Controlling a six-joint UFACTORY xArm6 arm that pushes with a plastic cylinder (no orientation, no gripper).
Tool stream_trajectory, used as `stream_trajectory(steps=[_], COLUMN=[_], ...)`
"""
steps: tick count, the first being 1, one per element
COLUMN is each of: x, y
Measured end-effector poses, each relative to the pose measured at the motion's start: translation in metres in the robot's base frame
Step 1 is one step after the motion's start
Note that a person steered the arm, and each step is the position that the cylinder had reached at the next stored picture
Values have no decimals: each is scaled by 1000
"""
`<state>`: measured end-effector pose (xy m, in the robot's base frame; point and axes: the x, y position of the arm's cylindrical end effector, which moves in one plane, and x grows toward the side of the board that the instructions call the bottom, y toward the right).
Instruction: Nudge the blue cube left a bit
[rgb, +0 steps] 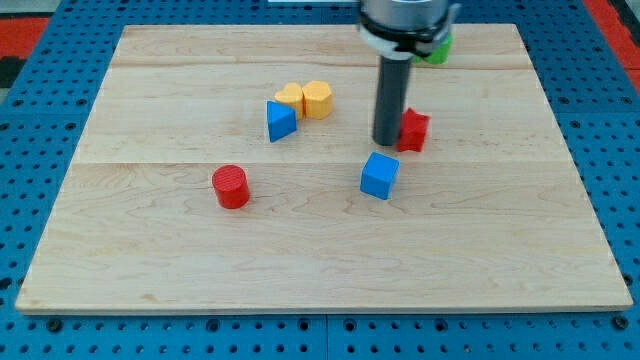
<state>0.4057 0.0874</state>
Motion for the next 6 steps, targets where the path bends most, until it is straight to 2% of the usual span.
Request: stream_trajectory(steps=[3,4,6], x=[-22,-17,39], y=[78,80,-80])
